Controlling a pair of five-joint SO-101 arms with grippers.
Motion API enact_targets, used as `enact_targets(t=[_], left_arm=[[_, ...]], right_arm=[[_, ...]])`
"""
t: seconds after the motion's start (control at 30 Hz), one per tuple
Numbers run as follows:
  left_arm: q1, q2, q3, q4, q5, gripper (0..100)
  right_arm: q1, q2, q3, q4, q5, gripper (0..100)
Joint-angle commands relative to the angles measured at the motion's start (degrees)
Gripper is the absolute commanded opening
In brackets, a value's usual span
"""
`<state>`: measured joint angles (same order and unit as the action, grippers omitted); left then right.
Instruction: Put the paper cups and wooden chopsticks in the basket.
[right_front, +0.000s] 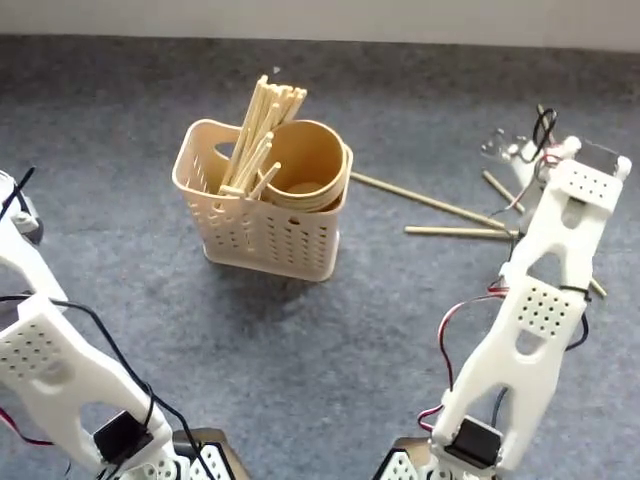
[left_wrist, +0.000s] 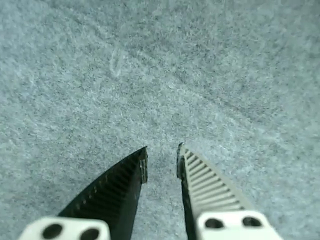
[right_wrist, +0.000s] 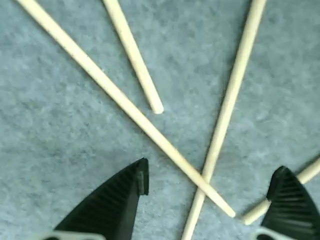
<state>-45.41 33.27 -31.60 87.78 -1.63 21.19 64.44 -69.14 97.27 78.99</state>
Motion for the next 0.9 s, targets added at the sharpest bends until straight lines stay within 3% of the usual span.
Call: enact_targets(t=[0.0, 0.23, 0.3, 0.4, 0.43, 0.5, 0.63, 0.87], left_arm=[[-0.66, -1.27, -0.31, -0.35, 0.53, 13], [-0.66, -3.74, -0.04, -0.09, 0.44, 13], [-0.66, -4.97, 0.04, 0.09, 0.44, 13], [-1.71, -6.64, 0.13, 0.35, 0.44, 13], [-2.15, -7.16, 0.04, 0.44, 0.44, 13], [-3.38, -8.22, 0.04, 0.44, 0.44, 13], [-3.82, -9.1, 0.04, 0.26, 0.44, 13], [-3.65, -8.84, 0.04, 0.35, 0.44, 13]], right_arm=[[2.95, 1.01, -2.59, -0.48, 0.88, 36.5], [3.65, 6.9, -2.59, -0.13, 0.88, 35.4], [2.95, 8.22, -2.59, -0.04, 0.88, 29.0], [2.15, 8.92, -2.68, -0.04, 0.53, 4.2], [1.98, 8.92, -2.68, 0.04, 0.44, 0.0], [2.15, 8.92, -2.68, 0.13, 0.44, 4.9], [1.89, 8.22, -4.18, 3.82, 0.18, 0.8], [1.01, -0.84, -19.65, 3.82, -20.84, 0.4]])
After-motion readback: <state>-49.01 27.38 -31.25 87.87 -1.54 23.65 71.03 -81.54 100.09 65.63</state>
